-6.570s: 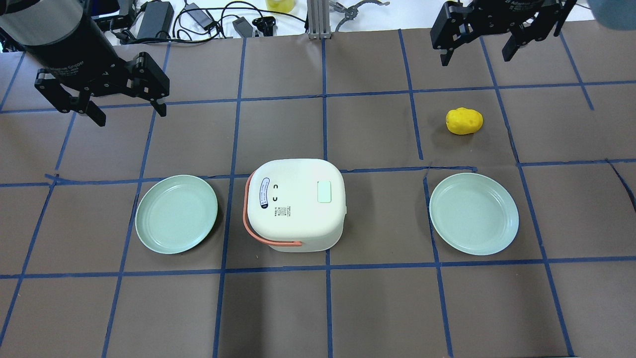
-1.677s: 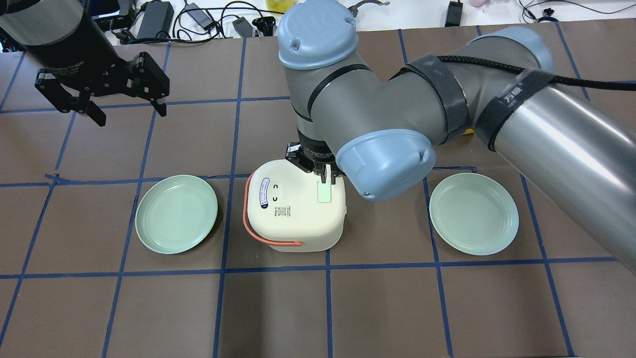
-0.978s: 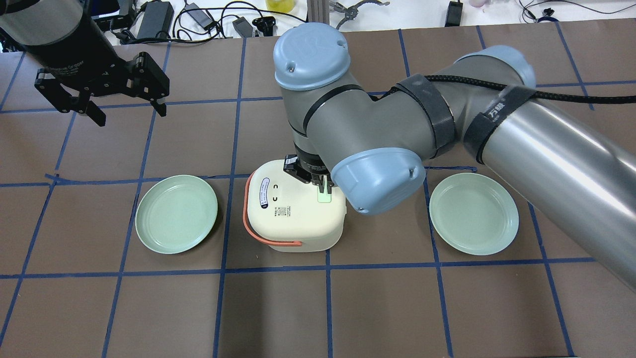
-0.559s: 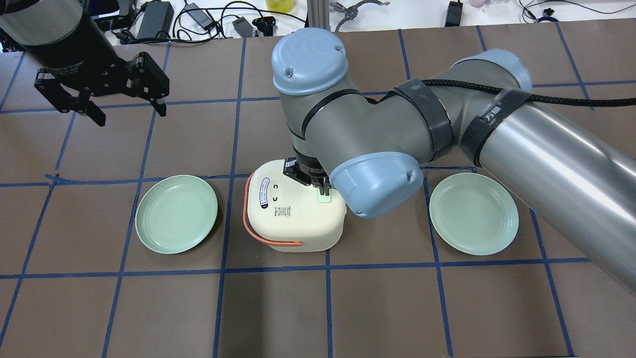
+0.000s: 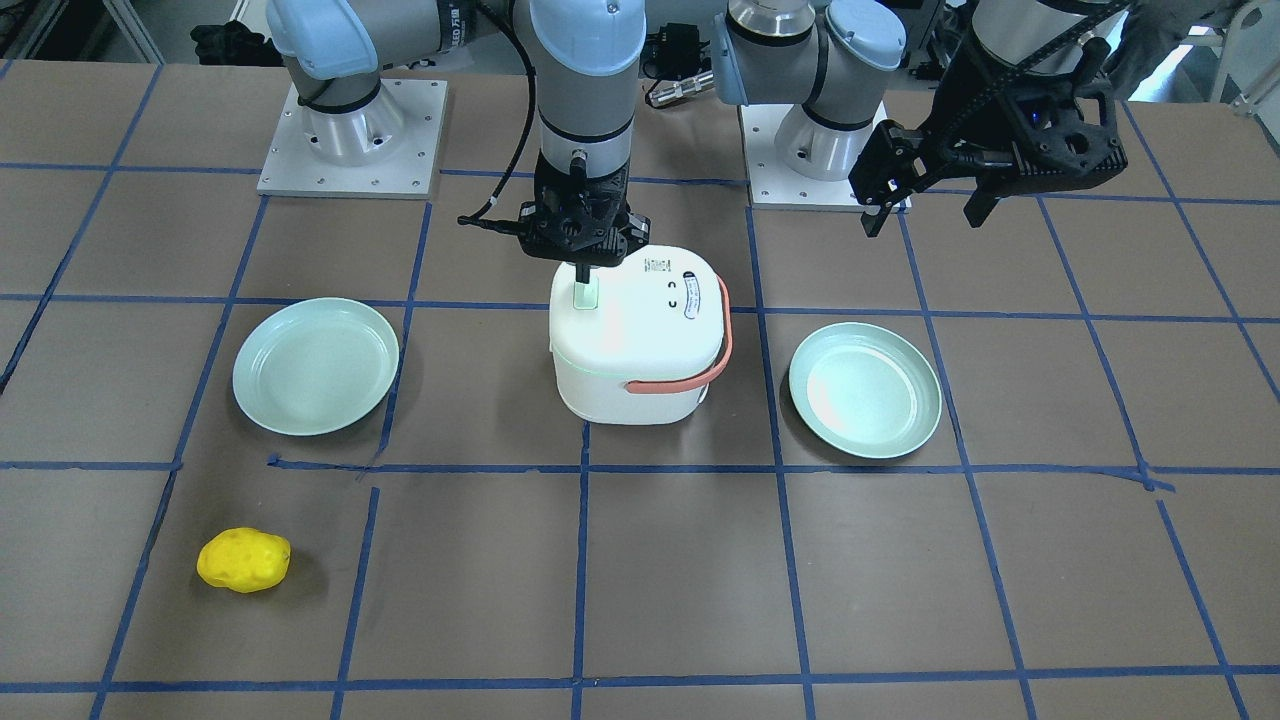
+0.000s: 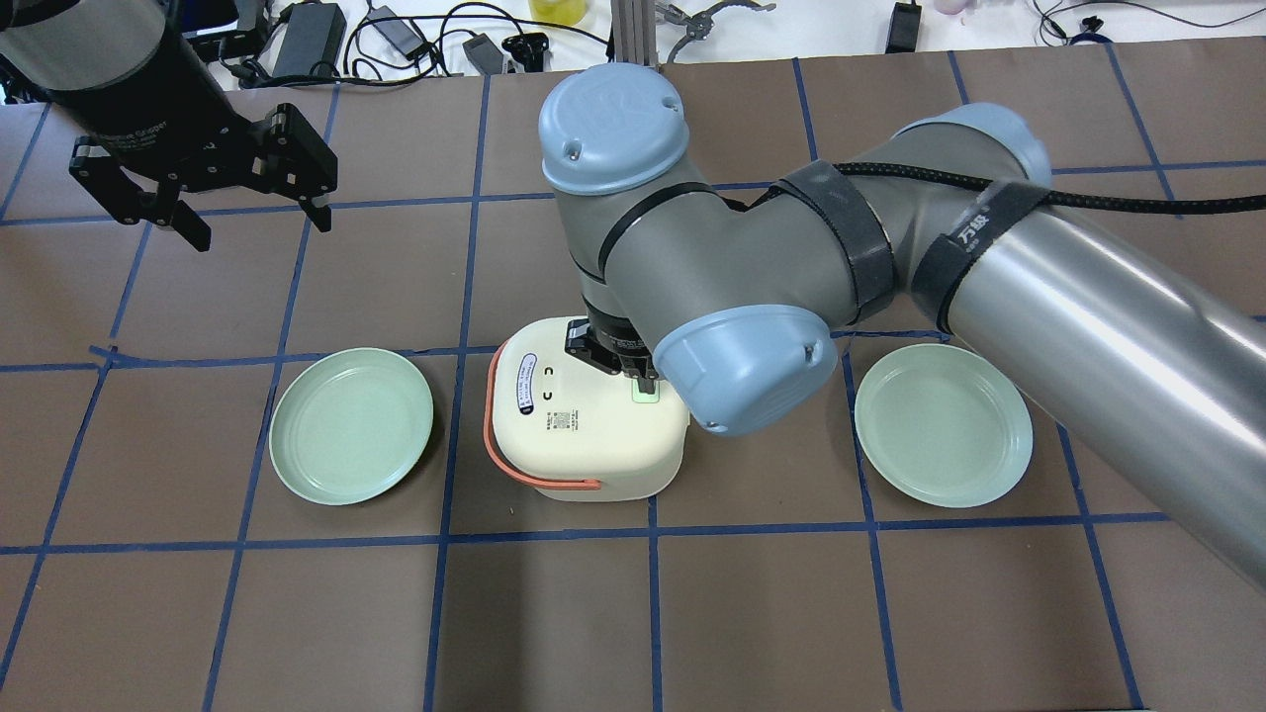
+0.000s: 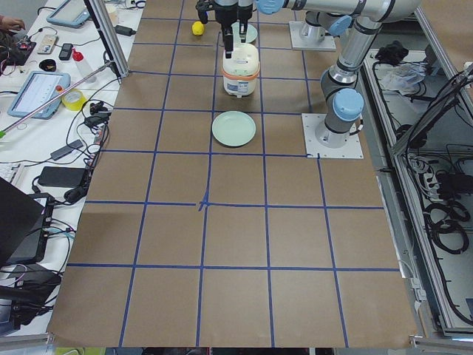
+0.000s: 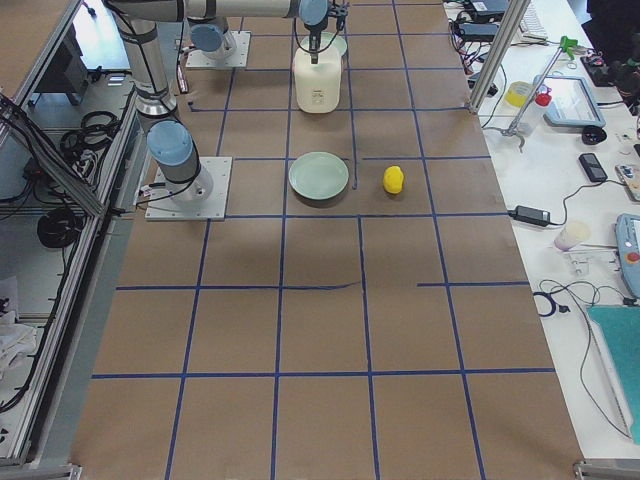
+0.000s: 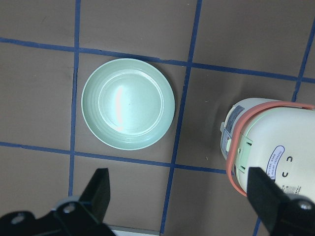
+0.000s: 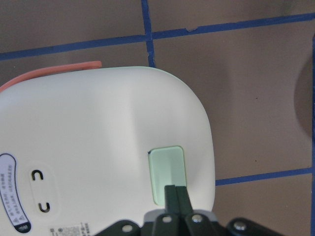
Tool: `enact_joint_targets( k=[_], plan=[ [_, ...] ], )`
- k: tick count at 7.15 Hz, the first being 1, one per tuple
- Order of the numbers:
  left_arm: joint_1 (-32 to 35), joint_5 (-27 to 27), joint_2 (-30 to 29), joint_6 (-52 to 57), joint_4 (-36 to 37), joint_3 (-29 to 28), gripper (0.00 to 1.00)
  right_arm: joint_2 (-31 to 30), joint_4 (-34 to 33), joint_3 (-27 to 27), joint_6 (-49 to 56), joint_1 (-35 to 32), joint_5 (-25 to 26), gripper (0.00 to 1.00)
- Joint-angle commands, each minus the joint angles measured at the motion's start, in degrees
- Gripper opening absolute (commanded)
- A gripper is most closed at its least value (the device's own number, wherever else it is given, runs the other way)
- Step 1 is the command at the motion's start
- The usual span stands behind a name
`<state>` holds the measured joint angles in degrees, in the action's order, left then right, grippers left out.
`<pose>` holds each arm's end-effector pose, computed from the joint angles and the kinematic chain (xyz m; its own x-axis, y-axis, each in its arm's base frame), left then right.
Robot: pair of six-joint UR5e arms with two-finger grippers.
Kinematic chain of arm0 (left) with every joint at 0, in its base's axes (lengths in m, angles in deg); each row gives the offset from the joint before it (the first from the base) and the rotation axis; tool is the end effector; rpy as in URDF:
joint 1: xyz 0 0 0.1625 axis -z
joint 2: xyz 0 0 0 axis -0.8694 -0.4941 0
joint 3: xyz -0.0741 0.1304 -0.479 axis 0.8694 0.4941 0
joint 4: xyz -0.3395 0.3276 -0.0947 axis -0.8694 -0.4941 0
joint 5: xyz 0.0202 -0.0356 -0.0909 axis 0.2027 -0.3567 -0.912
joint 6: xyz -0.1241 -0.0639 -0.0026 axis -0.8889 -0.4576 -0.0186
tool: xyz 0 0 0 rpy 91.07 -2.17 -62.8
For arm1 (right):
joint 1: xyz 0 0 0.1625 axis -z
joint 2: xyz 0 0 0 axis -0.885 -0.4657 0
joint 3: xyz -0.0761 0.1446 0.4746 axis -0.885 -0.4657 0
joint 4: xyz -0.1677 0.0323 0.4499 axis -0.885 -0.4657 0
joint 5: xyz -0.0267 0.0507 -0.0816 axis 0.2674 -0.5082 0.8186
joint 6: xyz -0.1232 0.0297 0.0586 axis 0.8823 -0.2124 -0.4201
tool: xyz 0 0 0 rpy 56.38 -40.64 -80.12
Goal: Press rice cooker button
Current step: 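Press down on the pale green button with the closed right gripper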
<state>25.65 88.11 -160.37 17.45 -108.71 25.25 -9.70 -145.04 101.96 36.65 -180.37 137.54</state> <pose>-0.0940 -0.5472 0.5742 -0.9888 -0.1484 -0.0125 -0.1485 0.9889 0.0008 0.4092 -0.4853 0.3903 -0.9929 0.1154 0.0293 0.1161 0.9929 0.0259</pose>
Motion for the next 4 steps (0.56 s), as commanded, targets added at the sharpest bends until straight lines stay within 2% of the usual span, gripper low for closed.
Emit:
enact_joint_targets(
  k=[1,4],
  plan=[
    [0.00,0.00,-0.05,0.00,-0.02,0.00,1.00,0.03,-1.84,1.51,-0.02,0.00,0.00,0.00],
    [0.00,0.00,-0.05,0.00,-0.02,0.00,1.00,0.03,-2.39,2.22,-0.02,0.00,0.00,0.00]
  ],
)
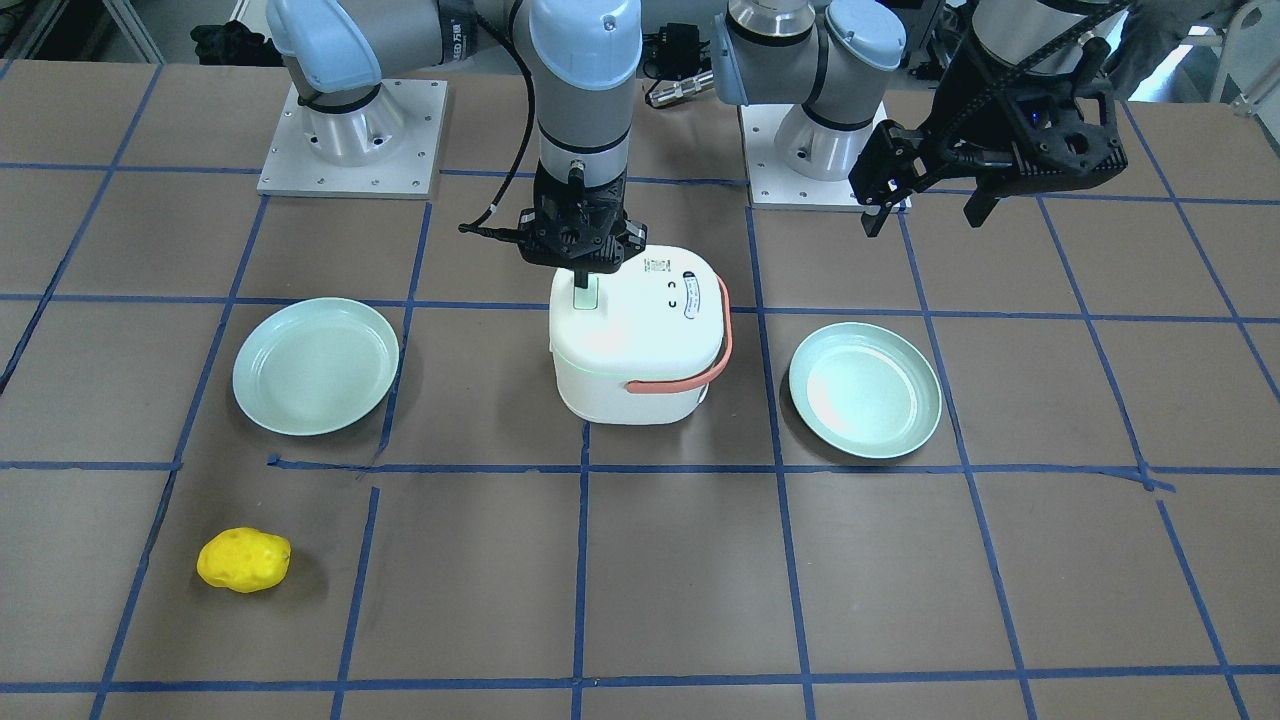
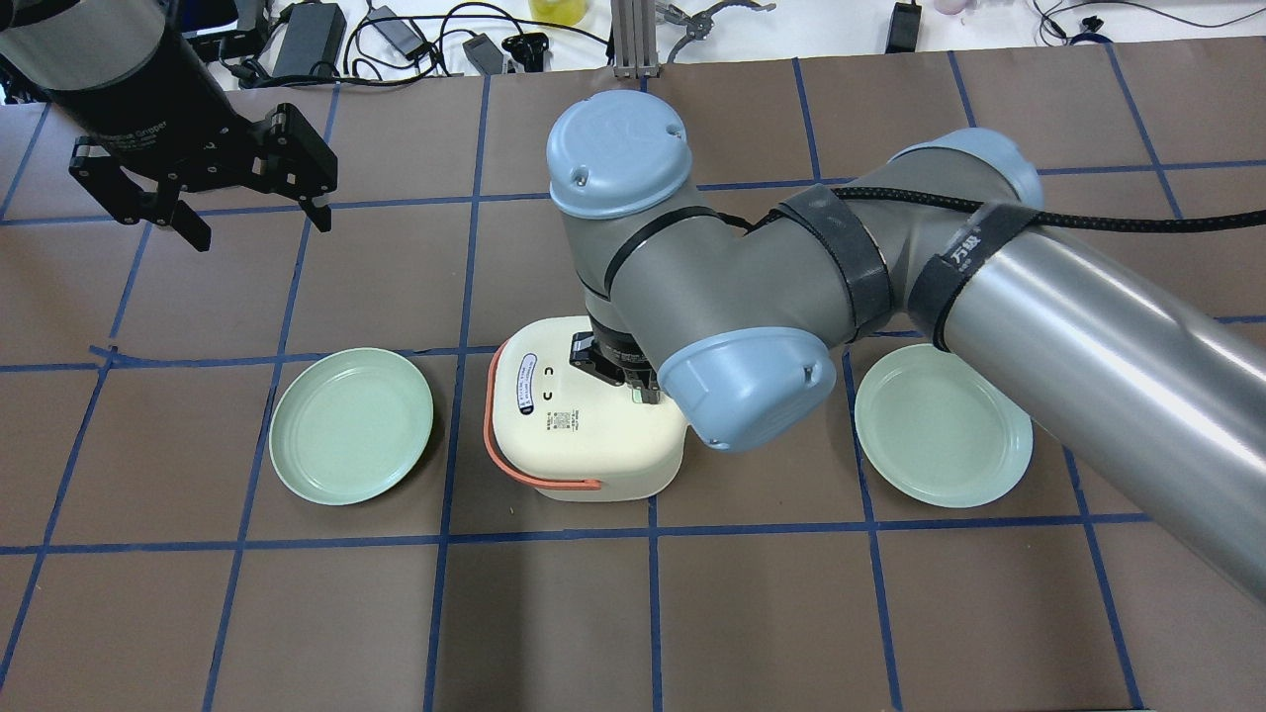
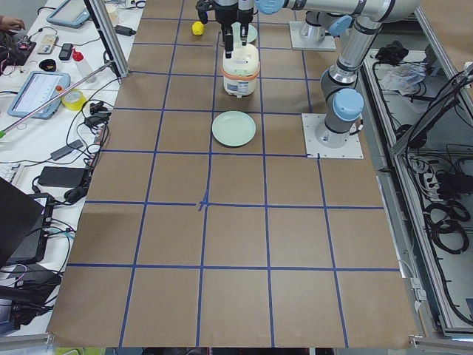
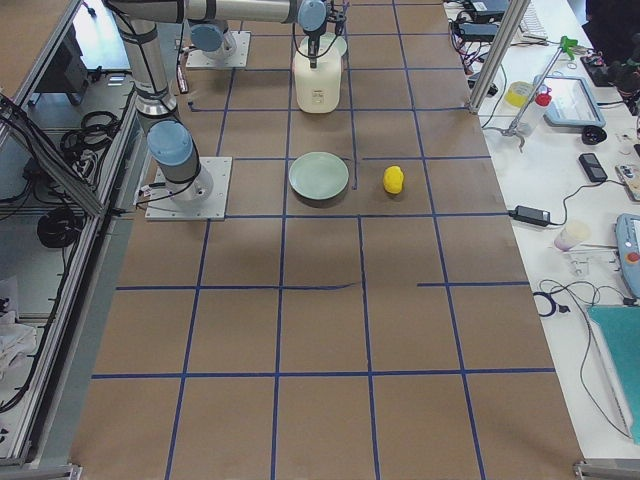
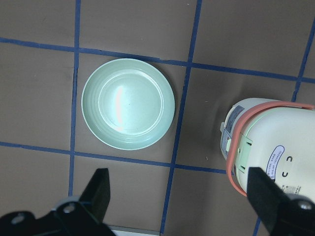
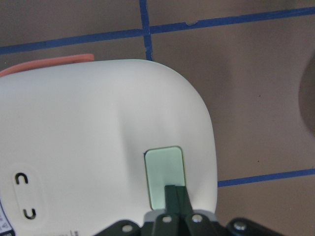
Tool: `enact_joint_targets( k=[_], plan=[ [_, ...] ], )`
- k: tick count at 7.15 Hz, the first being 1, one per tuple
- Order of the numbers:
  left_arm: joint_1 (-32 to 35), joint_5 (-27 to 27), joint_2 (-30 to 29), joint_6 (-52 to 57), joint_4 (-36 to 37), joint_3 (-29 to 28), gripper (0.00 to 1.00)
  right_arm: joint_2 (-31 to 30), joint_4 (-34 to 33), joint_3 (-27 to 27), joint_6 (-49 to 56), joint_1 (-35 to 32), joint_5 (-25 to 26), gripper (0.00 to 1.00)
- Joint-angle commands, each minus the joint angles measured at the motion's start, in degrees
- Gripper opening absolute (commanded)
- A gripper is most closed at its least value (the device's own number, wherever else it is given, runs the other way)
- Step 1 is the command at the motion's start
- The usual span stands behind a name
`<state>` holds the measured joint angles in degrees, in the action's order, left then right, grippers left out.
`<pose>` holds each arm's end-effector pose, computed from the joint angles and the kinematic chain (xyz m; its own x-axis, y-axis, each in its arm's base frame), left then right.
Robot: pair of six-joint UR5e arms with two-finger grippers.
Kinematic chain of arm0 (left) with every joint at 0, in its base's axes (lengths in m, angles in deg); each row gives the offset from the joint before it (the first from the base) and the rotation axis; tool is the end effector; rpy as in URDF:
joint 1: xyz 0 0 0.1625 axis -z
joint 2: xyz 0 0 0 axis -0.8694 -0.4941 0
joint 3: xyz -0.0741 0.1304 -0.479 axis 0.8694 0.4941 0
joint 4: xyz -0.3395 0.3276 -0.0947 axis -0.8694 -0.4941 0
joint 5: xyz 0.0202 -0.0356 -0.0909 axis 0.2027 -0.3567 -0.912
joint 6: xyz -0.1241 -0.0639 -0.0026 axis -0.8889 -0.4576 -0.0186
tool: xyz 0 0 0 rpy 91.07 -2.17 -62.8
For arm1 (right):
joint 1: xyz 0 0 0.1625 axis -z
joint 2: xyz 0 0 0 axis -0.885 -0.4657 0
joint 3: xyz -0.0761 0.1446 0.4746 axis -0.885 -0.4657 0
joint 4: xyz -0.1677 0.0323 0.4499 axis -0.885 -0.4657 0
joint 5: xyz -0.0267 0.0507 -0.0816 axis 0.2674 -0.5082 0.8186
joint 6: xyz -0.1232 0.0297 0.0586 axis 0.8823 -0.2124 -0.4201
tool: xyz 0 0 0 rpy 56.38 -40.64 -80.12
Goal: Press rice cooker button
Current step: 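Press down on the pale green button with the closed right gripper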
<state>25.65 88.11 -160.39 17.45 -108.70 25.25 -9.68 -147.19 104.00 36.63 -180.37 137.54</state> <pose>-0.0940 -0.5474 0.5740 -0.9888 -0.1484 -0.0125 -0.1485 0.9889 0.0010 0.4071 -0.4814 0.3745 -0.9929 0.1157 0.0284 0.1164 0.9929 0.0246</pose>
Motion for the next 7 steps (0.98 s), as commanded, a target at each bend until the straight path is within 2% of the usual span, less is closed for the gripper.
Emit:
enact_joint_targets(
  k=[1,7],
  plan=[
    [0.00,0.00,0.06,0.00,-0.02,0.00,1.00,0.00,-1.02,0.18,0.00,0.00,0.00,0.01],
    [0.00,0.00,0.06,0.00,-0.02,0.00,1.00,0.00,-2.33,1.05,0.26,0.00,0.00,0.01]
  ],
)
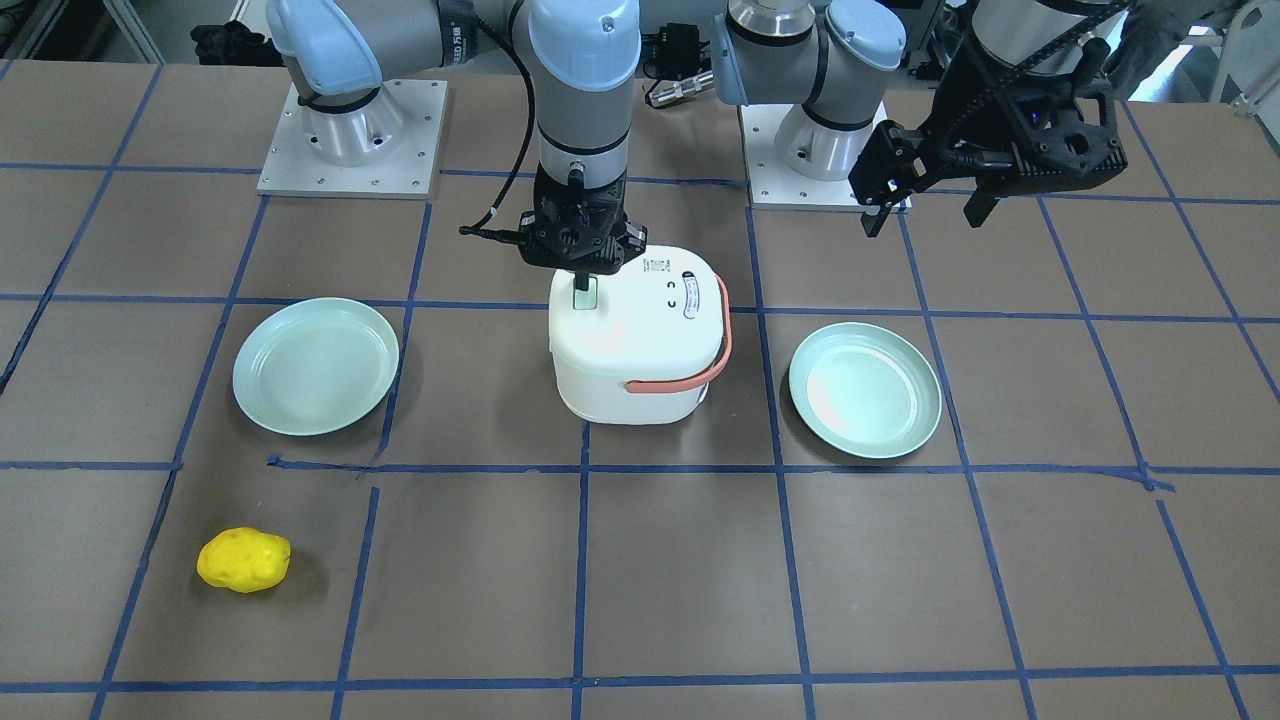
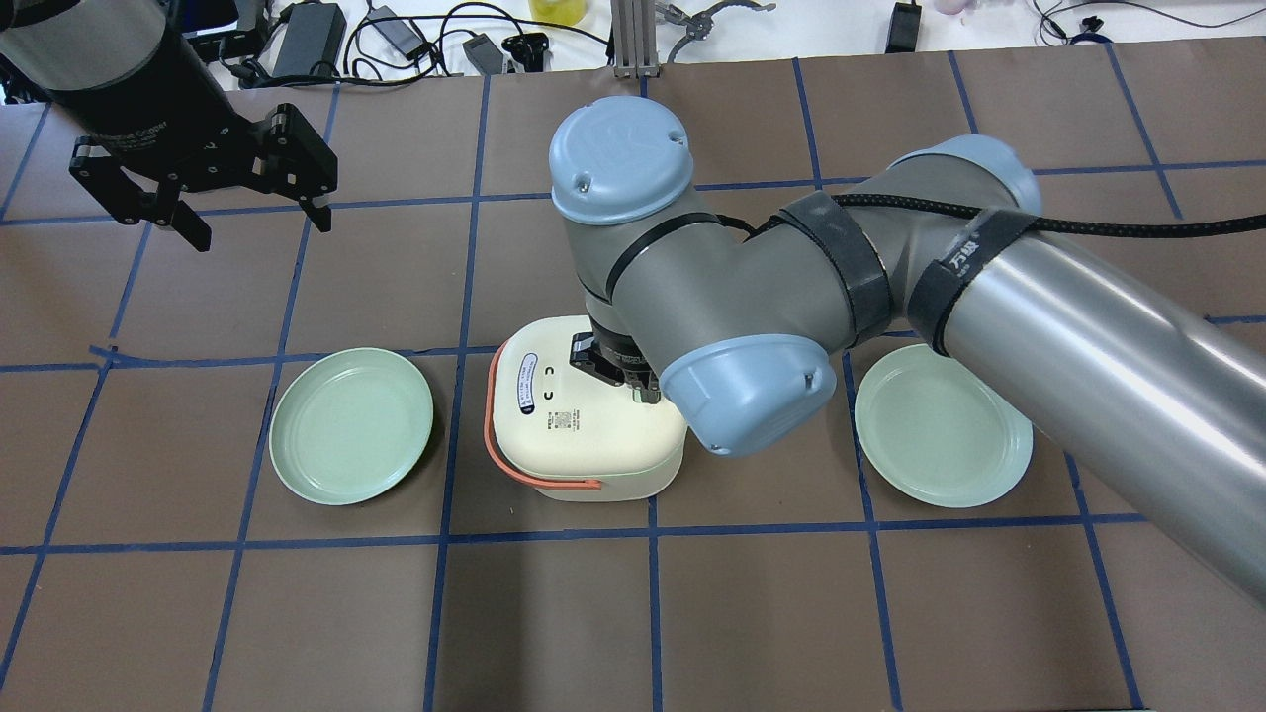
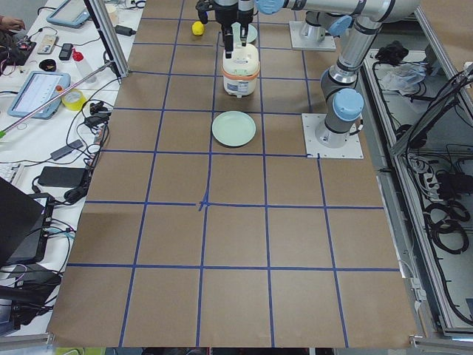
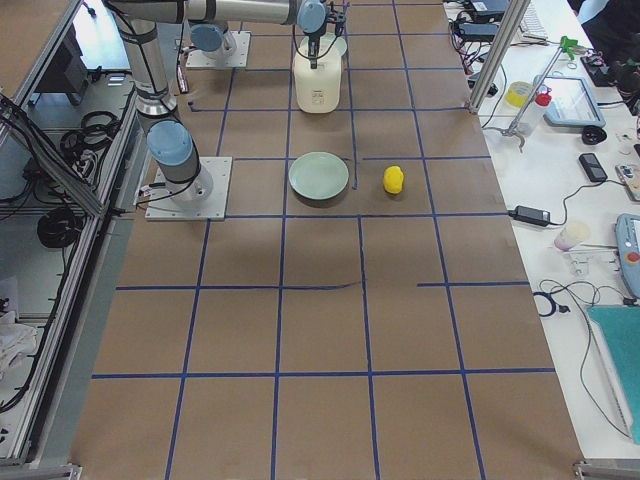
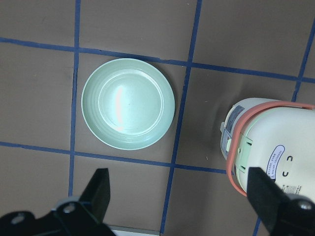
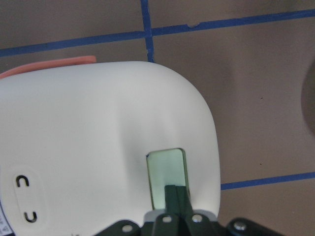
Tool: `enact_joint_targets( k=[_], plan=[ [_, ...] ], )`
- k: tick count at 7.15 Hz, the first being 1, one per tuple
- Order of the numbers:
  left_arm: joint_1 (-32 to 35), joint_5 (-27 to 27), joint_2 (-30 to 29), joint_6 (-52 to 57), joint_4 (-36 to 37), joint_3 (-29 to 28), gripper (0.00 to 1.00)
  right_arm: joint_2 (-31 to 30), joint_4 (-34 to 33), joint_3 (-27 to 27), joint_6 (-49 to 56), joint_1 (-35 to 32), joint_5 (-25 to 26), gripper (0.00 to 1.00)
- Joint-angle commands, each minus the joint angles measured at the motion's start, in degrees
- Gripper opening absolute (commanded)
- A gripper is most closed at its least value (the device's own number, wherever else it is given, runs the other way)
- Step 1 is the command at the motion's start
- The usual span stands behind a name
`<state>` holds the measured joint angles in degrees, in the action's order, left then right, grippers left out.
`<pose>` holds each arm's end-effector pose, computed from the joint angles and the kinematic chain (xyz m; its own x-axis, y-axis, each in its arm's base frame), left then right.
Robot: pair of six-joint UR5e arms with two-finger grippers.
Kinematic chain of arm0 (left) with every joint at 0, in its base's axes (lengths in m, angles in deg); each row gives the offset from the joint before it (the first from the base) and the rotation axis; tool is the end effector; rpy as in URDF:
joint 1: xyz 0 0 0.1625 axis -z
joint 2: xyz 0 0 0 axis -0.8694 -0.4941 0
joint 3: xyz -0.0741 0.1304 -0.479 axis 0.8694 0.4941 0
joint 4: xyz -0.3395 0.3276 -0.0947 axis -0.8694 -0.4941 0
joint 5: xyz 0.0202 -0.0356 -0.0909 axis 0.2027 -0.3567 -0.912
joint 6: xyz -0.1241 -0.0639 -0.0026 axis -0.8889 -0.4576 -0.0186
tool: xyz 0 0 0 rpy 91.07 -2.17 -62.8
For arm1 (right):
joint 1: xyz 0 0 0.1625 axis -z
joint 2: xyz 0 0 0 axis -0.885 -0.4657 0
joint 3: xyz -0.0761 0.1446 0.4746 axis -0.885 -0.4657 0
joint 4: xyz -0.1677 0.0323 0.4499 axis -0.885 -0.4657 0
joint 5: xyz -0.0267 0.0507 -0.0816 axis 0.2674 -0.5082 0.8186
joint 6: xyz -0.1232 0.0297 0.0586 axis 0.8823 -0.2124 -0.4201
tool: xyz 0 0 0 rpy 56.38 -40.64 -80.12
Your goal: Press rice cooker button
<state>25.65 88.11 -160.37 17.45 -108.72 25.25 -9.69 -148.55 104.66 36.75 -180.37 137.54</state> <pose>-0.0940 -0.5472 0.5742 -0.9888 -0.1484 -0.0125 -0.1485 0.9889 0.0010 0.4072 -0.4815 0.3707 -0.9933 0.1139 0.0213 0.1143 0.9933 0.0145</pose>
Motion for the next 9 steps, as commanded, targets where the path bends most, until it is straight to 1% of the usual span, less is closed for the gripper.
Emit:
enact_joint_targets(
  k=[1,2,3,4,5,6,7,8,9],
  plan=[
    [0.00,0.00,0.04,0.00,0.08,0.00,1.00,-0.07,-1.25,0.31,0.23,0.00,0.09,0.03],
    [0.00,0.00,0.04,0.00,0.00,0.00,1.00,-0.59,-1.17,-0.74,0.58,0.17,0.61,0.06],
    [0.00,0.00,0.04,0.00,0.00,0.00,1.00,-1.29,-0.73,-1.71,0.67,0.26,0.79,0.06],
    [0.00,0.00,-0.05,0.00,0.08,0.00,1.00,-3.56,0.14,-3.89,0.84,0.44,0.62,0.10],
    [0.00,0.00,0.04,0.00,0.00,0.00,1.00,-4.98,3.55,-7.04,1.63,1.05,0.79,0.15],
    [0.00,0.00,0.04,0.00,0.08,0.00,1.00,-4.91,6.97,-10.38,7.47,2.53,1.57,0.31],
    [0.00,0.00,0.04,0.00,0.00,0.00,1.00,-4.99,8.75,-11.72,13.70,6.90,2.28,0.52],
    [0.00,0.00,0.04,0.00,0.00,0.00,1.00,-4.99,8.85,-12.26,18.99,11.55,2.20,1.00],
    [0.00,0.00,0.04,0.00,0.00,0.00,1.00,-5.08,8.77,-12.87,23.74,15.08,2.20,1.00]
  ],
)
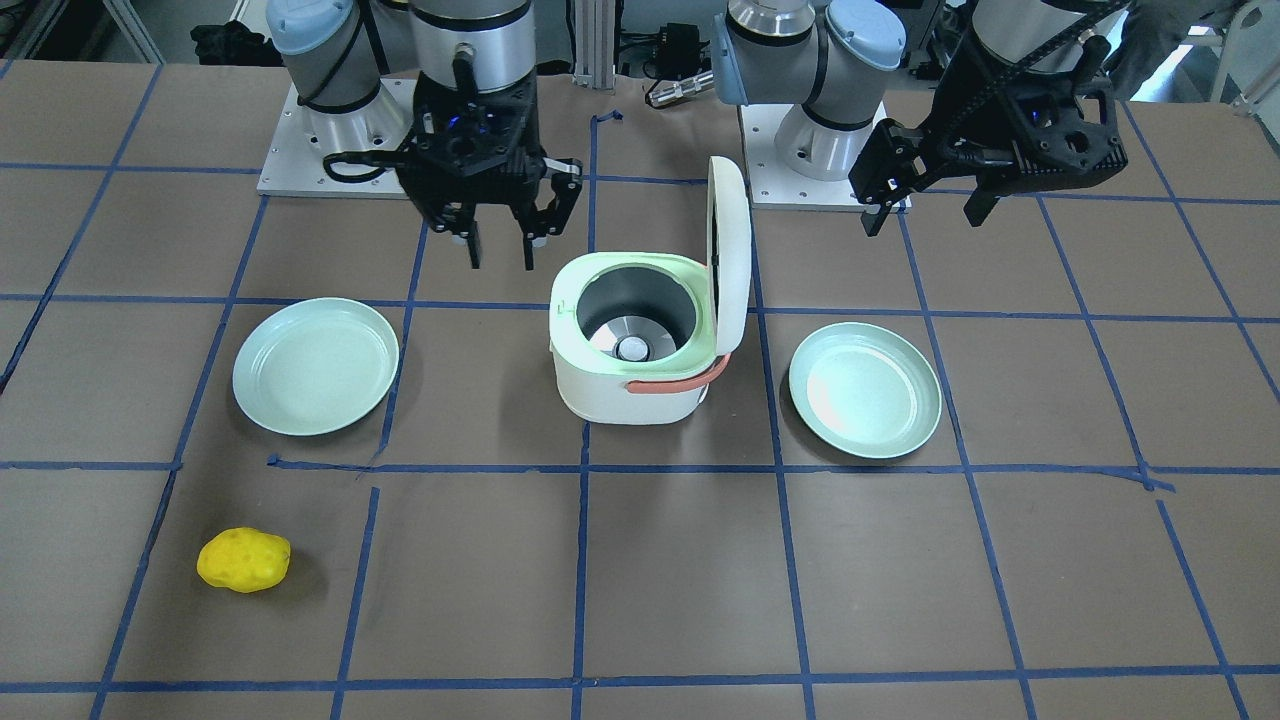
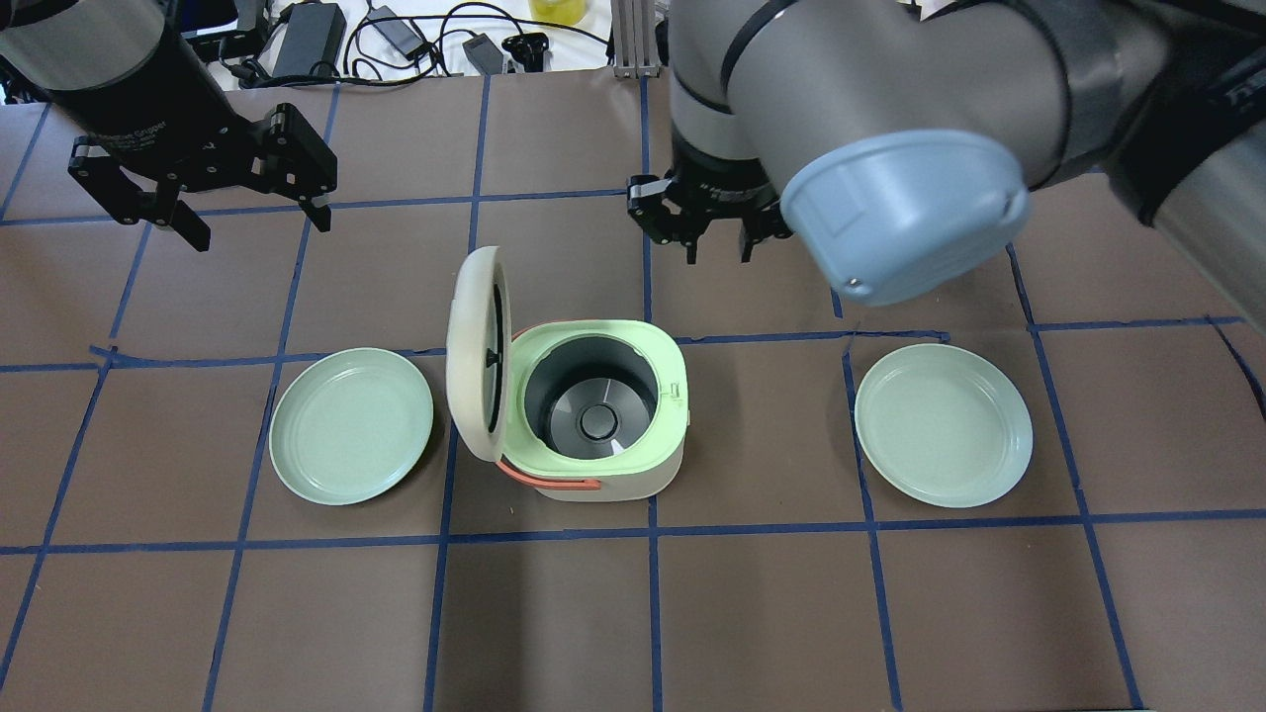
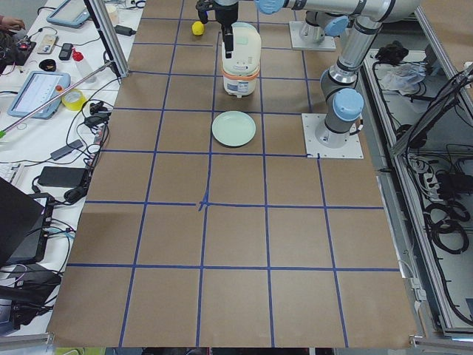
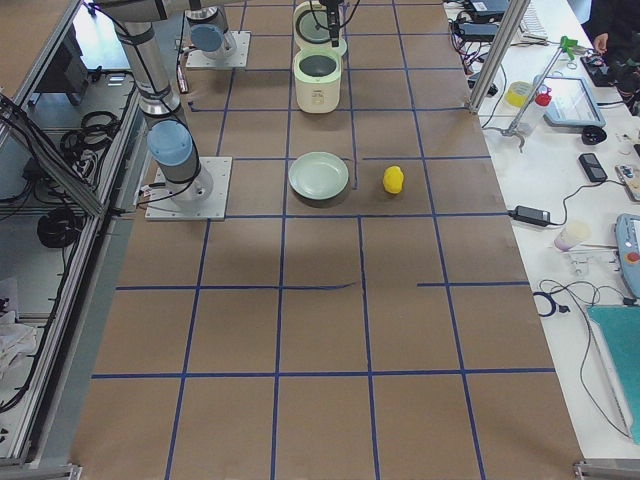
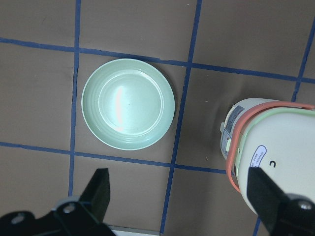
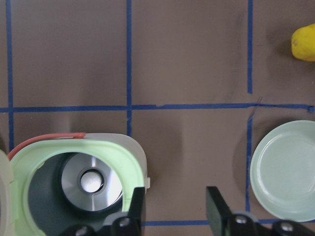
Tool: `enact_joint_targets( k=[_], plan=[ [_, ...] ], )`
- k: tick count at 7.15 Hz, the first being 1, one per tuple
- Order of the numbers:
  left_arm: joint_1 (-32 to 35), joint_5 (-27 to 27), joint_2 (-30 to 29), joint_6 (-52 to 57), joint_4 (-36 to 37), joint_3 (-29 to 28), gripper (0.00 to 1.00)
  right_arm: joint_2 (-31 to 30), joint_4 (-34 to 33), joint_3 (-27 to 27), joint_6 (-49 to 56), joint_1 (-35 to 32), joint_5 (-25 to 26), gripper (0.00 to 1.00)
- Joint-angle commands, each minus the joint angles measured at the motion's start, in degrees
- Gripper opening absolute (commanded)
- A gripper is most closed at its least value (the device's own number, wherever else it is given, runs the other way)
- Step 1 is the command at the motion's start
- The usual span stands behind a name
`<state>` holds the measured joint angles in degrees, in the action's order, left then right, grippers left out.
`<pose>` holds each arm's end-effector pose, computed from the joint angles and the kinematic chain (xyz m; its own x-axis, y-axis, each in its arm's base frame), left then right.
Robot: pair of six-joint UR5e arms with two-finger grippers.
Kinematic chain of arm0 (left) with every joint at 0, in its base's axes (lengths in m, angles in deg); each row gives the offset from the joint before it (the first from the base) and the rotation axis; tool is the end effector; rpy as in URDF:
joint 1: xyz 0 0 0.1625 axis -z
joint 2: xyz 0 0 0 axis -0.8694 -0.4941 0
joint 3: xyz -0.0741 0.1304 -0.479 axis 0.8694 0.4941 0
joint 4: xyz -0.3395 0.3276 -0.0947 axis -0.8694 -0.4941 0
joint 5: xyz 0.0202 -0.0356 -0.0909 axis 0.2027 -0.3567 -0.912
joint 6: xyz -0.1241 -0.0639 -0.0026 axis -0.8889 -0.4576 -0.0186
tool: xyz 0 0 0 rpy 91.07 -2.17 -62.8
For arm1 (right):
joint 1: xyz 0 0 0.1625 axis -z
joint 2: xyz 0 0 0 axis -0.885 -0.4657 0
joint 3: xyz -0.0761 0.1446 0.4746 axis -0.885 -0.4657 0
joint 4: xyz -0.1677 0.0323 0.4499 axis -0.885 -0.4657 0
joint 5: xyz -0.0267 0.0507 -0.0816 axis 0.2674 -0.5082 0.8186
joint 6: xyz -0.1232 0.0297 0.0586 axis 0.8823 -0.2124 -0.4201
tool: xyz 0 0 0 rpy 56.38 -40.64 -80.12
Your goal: Press rice cooker button
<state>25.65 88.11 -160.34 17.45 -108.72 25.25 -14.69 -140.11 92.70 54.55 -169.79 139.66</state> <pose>-0.0940 -0.5470 0.5745 -0.9888 -0.1484 -0.0124 -0.1485 0.9889 0.0005 0.3068 -0.5494 0.5262 -0.9999 -0.0081 0.0078 -0.0091 0.9912 -0.1324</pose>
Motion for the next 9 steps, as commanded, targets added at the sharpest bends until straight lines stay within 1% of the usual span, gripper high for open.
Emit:
enact_joint_targets(
  k=[1,3,5,7,9],
  plan=[
    [0.00,0.00,0.00,0.00,-0.01,0.00,1.00,-0.08,0.41,-1.79,7.90,8.10,-0.44,1.00],
    [0.00,0.00,0.00,0.00,-0.01,0.00,1.00,-0.26,2.26,-3.11,15.18,11.72,-0.45,1.00],
    [0.00,0.00,0.00,0.00,-0.01,0.00,1.00,-0.35,4.54,-4.69,20.55,13.93,-0.10,1.00],
    [0.00,0.00,-0.08,0.00,-0.01,0.00,1.00,-0.44,4.55,-5.13,23.54,16.56,-0.71,1.00],
    [0.00,0.00,-0.08,0.00,-0.01,0.00,1.00,-0.44,4.55,-5.40,23.92,17.01,-0.80,1.00]
  ],
)
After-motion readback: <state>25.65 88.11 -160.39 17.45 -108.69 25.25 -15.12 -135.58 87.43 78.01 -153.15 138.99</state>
